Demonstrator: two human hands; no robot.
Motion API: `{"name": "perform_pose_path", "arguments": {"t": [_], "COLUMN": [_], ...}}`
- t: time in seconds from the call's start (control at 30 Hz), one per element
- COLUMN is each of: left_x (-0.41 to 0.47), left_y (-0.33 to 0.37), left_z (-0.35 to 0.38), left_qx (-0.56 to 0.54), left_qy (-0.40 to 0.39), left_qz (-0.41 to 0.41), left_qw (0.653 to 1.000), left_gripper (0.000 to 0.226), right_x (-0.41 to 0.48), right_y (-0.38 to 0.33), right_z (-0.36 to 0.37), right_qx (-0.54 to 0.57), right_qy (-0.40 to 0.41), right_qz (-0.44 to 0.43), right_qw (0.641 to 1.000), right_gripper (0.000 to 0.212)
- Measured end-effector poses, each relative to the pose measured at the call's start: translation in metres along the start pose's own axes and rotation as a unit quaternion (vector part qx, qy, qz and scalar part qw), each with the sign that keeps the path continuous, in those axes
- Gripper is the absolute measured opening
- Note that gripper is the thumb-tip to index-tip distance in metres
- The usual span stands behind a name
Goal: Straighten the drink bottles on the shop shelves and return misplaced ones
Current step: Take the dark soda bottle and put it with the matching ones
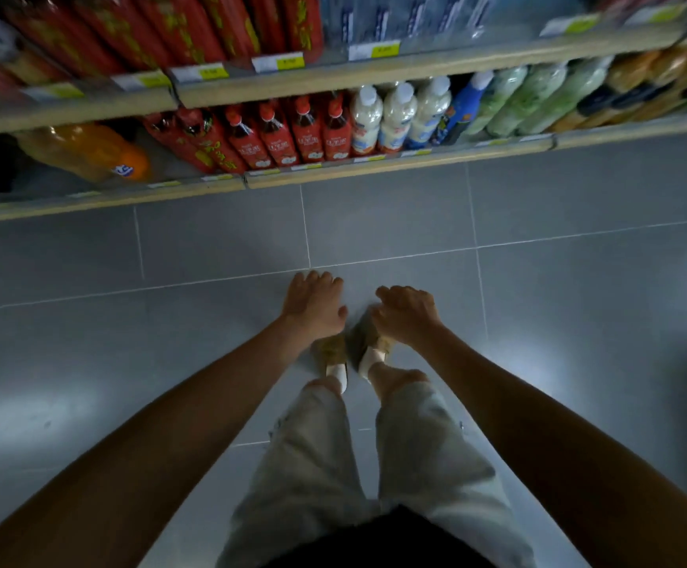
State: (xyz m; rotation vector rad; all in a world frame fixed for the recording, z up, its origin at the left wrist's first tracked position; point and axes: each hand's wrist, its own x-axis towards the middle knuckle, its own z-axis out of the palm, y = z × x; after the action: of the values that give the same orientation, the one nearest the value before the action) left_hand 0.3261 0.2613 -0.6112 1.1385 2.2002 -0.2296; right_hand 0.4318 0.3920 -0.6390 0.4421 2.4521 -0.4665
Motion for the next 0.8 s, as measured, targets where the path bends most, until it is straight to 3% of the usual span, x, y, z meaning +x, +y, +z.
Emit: {"name": "perform_pose_path", "arguments": {"t": [0.2, 0.37, 0.53, 0.8], "left_x": [-0.049, -0.039, 0.016, 0.101], "left_y": [0.049, 0.115, 0.220, 0.443], "left_z": [-0.049, -0.095, -0.154, -0.234], "left_qx": [0.042, 0.123, 0.178, 0.198], "left_qy": [-0.019, -0.027, 0.011, 0.098], "left_qz": [0.072, 0.101, 0.158, 0.206], "left_qw": [0.996, 0.987, 0.971, 0.953], "left_gripper": [0.039, 0.036, 0.040, 0.049], "right_x": [-0.079, -0.132, -0.169, -0.247], "right_y": [0.018, 0.078, 0.183, 0.383], "right_z": [-0.045, -0.068, -0.110, -0.185], "right_qx": [0.018, 0.035, 0.052, 0.057], "right_qy": [0.015, 0.025, 0.096, 0.197], "right_qz": [0.029, 0.066, 0.129, 0.200], "right_qw": [0.999, 0.997, 0.986, 0.958], "right_gripper": [0.044, 0.042, 0.042, 0.035]}}
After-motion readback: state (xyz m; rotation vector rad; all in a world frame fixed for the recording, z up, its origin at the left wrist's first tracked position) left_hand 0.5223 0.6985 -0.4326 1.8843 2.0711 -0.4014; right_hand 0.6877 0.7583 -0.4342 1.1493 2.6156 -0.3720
